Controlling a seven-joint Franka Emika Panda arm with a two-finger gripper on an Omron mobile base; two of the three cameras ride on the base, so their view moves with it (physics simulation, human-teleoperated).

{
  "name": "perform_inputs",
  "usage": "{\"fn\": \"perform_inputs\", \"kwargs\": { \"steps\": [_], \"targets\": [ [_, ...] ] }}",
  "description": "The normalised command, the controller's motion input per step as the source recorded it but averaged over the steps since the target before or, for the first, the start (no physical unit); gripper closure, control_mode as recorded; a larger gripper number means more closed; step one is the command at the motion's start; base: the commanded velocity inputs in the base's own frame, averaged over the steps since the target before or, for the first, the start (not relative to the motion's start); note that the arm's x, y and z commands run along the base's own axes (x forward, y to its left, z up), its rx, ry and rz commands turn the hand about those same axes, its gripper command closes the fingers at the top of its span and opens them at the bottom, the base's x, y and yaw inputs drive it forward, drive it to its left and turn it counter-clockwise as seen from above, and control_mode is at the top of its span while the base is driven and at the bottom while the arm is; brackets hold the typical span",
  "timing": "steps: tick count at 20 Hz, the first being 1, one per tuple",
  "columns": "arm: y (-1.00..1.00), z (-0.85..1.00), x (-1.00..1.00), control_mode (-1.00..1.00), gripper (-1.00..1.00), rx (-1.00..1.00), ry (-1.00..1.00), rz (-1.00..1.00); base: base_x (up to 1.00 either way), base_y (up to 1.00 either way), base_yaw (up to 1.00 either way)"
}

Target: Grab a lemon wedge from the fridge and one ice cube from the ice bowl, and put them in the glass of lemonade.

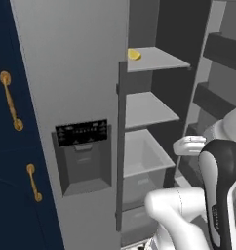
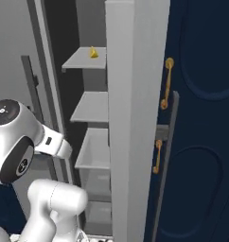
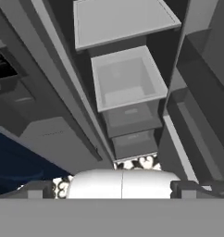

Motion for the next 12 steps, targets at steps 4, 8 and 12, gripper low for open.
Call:
{"fn": "perform_inputs", "kwargs": {
  "steps": [4,8,12],
  "targets": [
    [0.00,0.00,0.00,1.00,-1.00,0.00,0.00,0.00,0.79,-0.38,0.00],
    [0.00,0.00,0.00,1.00,-1.00,0.00,0.00,0.00,0.87,-0.20,0.00],
    [0.00,0.00,0.00,1.00,-1.00,0.00,0.00,0.00,0.87,-0.16,0.00]
  ]
}}
